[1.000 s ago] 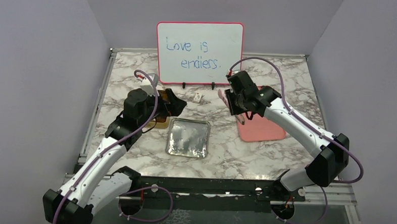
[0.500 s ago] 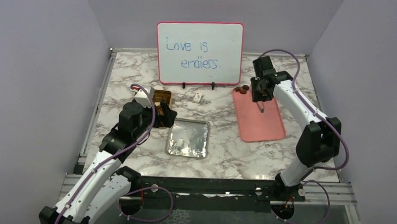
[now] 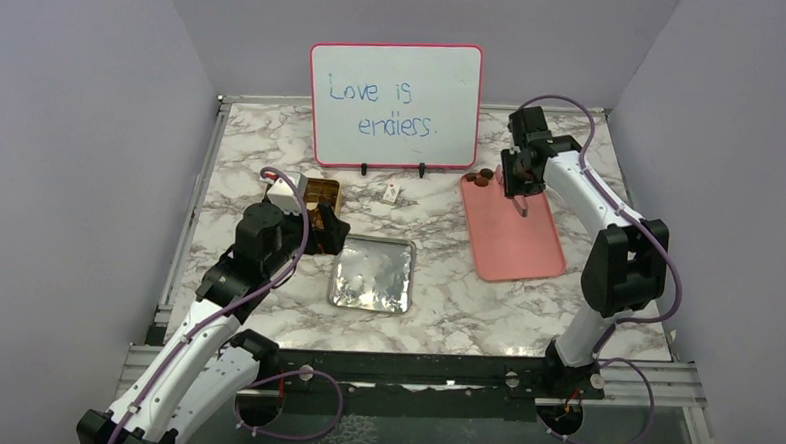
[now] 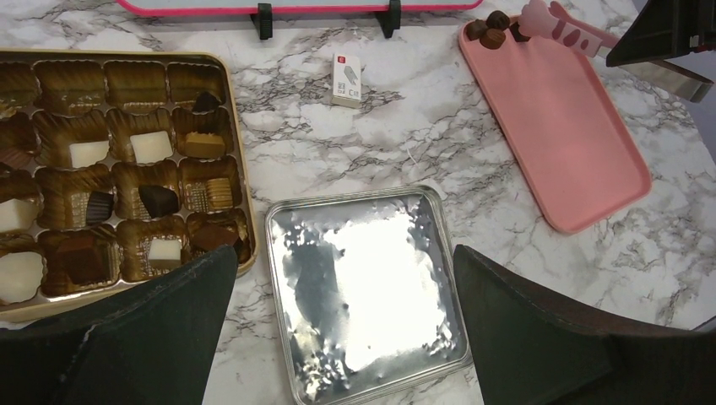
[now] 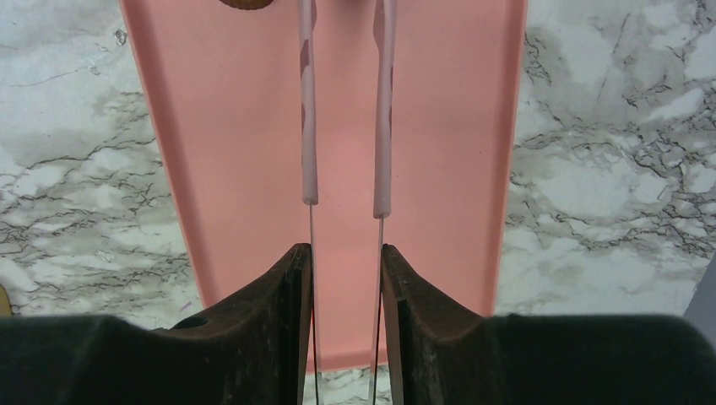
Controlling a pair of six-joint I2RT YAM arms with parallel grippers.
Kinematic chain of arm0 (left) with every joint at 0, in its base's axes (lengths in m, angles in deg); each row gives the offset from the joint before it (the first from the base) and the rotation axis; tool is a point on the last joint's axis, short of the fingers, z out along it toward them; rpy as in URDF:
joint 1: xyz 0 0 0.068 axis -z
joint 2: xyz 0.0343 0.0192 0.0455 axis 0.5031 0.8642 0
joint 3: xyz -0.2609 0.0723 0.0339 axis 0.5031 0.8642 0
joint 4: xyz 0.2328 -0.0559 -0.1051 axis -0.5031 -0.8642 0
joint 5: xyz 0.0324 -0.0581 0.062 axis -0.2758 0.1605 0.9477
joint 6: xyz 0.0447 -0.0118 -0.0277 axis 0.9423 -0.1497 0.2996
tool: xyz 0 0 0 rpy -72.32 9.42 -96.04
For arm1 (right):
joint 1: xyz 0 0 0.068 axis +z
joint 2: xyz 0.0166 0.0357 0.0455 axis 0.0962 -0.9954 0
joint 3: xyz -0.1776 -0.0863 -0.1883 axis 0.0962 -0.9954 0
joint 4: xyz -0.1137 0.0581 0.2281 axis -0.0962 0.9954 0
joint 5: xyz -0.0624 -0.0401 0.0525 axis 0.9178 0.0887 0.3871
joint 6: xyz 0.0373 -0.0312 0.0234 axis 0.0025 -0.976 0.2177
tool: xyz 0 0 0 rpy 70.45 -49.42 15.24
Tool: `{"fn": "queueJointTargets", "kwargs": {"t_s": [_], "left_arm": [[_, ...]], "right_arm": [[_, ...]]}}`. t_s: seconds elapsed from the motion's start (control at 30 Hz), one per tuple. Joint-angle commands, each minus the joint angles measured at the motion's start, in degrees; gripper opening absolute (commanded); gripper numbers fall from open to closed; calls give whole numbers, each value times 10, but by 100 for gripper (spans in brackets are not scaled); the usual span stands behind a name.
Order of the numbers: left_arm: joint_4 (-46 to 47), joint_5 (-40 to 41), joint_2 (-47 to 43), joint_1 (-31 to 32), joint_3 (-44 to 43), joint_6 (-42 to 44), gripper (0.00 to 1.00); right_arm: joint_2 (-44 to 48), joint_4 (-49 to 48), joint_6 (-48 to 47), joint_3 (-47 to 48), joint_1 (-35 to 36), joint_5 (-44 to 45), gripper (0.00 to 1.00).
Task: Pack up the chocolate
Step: Pick up the fake chocolate from the plate.
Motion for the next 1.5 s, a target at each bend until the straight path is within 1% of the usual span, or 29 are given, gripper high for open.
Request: {"fn": "queueJointTargets", "kwargs": {"t_s": [0.0, 0.23, 0.5, 0.83, 1.0, 1.2, 1.33, 1.37, 1.47], "left_arm": [[2, -2, -9, -2, 3, 9, 99], [1, 2, -11, -2, 4, 10, 99], [1, 2, -9, -2, 4, 9, 99], [1, 5, -9, -2, 4, 9, 99], [0, 3, -14, -2, 4, 5, 99], [0, 11, -28, -2, 5, 4, 99], [1, 11, -34, -2, 7, 4, 99], [0, 24, -35, -2, 6, 5, 99], [1, 25, -38, -2, 8, 6, 99]], "right_arm": [[-12, -28, -14, 16, -9, -22, 38], [-33, -28, -16, 18, -13, -5, 38], [-58, -29, -21, 26, -17, -18, 37], [-56, -6, -24, 25, -17, -15, 33], [-44, 30, -16, 17, -17, -20, 31], [-11, 41, -12, -12, -17, -24, 31], [23, 41, -3, -54, -13, -45, 31], [31, 41, 1, -65, -11, -43, 31], [57, 41, 8, -90, -9, -40, 31]]}}
